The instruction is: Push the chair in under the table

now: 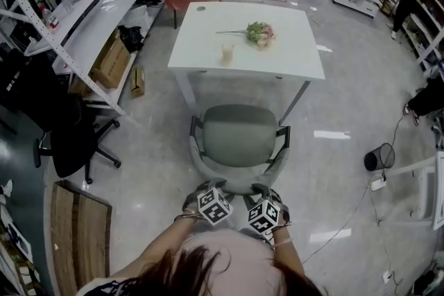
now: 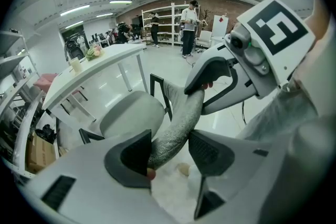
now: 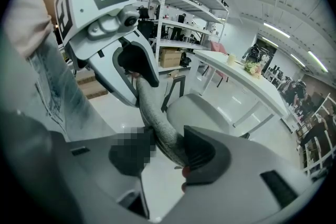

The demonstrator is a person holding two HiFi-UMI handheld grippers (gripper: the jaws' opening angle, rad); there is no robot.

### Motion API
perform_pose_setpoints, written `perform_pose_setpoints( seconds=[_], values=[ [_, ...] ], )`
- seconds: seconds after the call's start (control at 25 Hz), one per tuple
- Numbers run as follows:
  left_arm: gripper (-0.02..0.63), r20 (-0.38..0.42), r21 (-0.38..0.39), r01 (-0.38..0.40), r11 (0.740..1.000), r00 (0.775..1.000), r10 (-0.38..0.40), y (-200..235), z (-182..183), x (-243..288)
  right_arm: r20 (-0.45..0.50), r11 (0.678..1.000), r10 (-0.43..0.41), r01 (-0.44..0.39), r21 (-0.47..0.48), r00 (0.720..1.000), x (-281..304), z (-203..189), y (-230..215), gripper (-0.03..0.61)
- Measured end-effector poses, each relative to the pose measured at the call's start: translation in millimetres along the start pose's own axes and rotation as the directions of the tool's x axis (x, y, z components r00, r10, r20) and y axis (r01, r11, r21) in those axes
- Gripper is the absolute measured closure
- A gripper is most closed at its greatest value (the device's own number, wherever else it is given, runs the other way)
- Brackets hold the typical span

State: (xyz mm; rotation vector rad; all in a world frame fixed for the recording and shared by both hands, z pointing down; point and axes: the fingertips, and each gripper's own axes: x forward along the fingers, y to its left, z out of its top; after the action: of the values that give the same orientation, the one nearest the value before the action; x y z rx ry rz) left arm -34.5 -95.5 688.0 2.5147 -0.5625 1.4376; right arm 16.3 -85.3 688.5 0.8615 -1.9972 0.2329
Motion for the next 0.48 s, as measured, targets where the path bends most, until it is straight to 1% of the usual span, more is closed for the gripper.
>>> perform_pose_setpoints(
  seconds=[0.28, 0.48],
  values=[
    [0.390, -0.001, 0.016, 0.004, 1.000, 1.000, -0.004, 15, 14, 9, 0.012, 1.000, 0.001, -0.001, 0.001, 1.000, 8, 4, -21, 0.407],
    [0.390, 0.001, 0.011, 0.001, 1.000, 1.000, -0.001, 25, 21, 14, 0.015, 1.000, 0.007, -0.007, -0.003, 1.000, 12, 7, -33, 0.407]
  ],
)
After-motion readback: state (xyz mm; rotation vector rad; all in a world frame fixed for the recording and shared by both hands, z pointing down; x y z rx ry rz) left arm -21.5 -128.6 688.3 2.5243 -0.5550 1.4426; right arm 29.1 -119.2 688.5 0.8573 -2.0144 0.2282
